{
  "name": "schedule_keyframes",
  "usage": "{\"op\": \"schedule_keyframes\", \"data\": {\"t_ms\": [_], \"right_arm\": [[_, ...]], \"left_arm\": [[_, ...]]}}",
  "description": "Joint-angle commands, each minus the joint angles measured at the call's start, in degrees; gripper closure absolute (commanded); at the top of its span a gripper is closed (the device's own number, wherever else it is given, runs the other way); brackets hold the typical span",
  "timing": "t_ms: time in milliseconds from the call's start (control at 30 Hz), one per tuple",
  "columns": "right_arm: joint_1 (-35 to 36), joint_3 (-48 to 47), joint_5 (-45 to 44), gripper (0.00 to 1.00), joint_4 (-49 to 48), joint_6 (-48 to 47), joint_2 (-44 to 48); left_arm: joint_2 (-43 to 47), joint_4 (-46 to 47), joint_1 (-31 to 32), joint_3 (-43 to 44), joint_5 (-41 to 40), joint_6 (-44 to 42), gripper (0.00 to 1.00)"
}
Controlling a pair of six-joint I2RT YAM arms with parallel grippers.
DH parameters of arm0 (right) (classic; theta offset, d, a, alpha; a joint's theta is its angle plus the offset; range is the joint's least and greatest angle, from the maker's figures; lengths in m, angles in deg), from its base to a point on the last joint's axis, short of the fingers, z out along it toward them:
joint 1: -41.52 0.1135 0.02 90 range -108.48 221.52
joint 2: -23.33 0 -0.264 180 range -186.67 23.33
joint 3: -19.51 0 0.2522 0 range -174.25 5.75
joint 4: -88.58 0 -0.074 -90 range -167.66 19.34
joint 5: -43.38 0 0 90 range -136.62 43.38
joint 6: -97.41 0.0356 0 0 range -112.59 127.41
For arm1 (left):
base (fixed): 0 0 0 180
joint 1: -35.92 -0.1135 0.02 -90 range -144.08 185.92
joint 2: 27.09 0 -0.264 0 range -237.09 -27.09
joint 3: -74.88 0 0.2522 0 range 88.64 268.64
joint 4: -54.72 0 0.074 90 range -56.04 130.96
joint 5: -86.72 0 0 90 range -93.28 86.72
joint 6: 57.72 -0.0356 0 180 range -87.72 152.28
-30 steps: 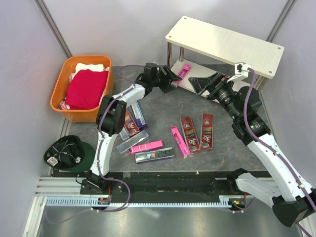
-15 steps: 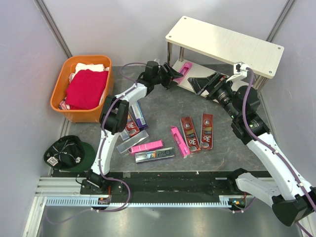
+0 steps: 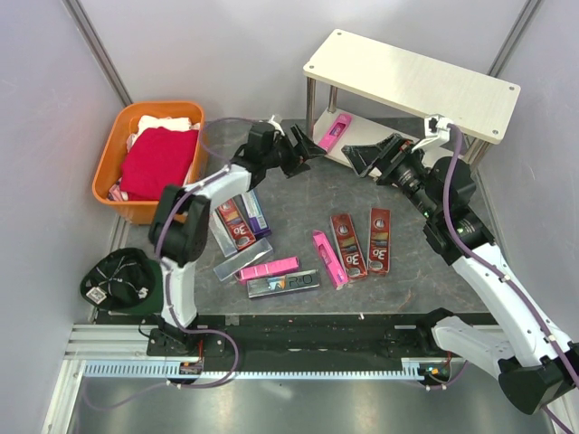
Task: Place and organize the toothpastes onto the shelf
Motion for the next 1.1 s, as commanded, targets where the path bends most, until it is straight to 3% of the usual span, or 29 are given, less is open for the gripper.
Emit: {"op": "schedule_keyframes", "data": {"t_ms": [0,233,533,767,900,1067], "right_arm": [[-0.21,0.37,1.21,0.02,1.68,-2.43,0.22],[-0.21,2.13,3.14,0.02,4.58,-5.07,-1.19],[-0.12,4.06,4.81,0.02,8.10,-8.32,-4.52],[2.51,3.63,3.50,0.02,13.62,-11.91,-10.67],[9.28,0.46,-1.34,0.02,19.17,-15.09,-15.77],[10.86,-0.07,-2.22,0.13,22.07,-17.81,-20.69]], "left_arm": [[17.86,-0.36,-0.49,-8.38,-0.54,-12.92,0.06],[33.96,-10.90,-0.58,-22.11,-7.04,-21.71,0.00],[48.01,-19.62,-0.75,-36.18,-12.31,-23.65,0.00],[53.83,-20.60,-0.93,-45.93,-11.97,-21.19,0.00],[54.10,-20.86,-0.93,-46.74,-11.62,-20.93,0.00],[52.96,-21.12,-0.93,-45.77,-11.35,-21.28,0.00]]}}
